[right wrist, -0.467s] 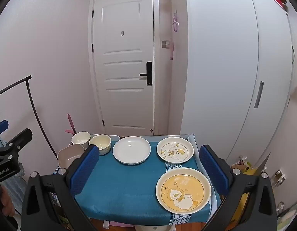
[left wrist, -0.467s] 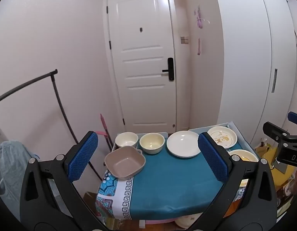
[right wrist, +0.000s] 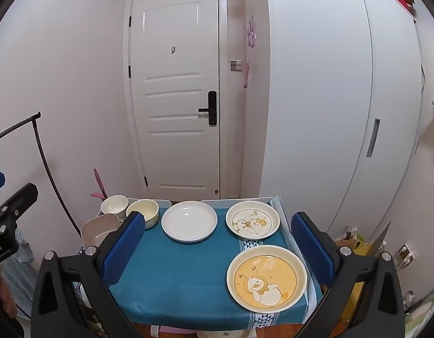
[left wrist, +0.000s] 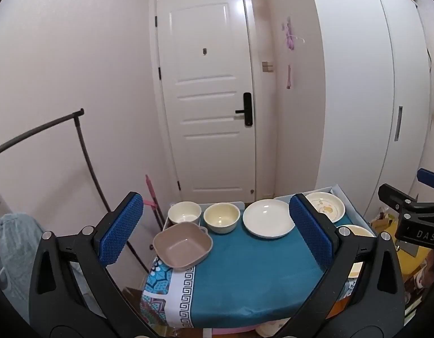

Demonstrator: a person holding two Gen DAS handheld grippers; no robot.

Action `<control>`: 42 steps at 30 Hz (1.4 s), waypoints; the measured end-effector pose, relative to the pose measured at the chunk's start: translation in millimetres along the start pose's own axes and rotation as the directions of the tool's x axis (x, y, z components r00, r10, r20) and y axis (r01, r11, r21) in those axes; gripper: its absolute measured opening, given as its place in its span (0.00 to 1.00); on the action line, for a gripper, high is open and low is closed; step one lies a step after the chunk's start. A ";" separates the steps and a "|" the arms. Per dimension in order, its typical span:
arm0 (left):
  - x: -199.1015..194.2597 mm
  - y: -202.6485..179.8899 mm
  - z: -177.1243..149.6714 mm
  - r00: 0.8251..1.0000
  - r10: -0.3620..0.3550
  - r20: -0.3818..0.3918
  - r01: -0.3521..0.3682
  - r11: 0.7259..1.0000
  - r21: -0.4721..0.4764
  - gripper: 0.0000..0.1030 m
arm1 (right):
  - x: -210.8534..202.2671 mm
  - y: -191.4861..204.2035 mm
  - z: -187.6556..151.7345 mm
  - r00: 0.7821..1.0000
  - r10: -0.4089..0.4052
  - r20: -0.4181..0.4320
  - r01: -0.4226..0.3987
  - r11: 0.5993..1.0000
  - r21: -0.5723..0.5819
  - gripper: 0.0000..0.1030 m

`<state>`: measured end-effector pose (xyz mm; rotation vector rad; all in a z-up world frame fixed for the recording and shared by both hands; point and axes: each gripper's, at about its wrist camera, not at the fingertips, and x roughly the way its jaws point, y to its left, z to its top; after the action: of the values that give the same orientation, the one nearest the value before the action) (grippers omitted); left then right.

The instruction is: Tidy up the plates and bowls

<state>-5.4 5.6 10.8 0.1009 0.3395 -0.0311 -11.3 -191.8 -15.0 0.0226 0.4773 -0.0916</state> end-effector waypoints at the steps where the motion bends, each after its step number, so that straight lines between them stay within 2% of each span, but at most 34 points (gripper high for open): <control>1: -0.6 0.0 0.1 1.000 -0.002 -0.002 0.002 1.000 -0.002 1.00 | 0.2 0.5 0.6 1.000 -0.002 -0.001 0.002 1.000 -0.001 1.00; 9: 6.0 7.1 2.2 1.000 -0.005 -0.014 0.005 1.000 -0.029 1.00 | 3.7 -0.2 -1.6 1.000 -0.006 -0.005 0.006 1.000 -0.001 1.00; 42: 10.9 9.2 3.4 1.000 0.003 -0.011 -0.003 0.999 -0.040 1.00 | 7.9 0.4 4.1 1.000 -0.010 -0.012 0.010 1.000 -0.007 1.00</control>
<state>6.5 14.2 11.2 0.0624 0.3509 -0.0210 -2.4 -192.3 -15.0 0.0142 0.4899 -0.0997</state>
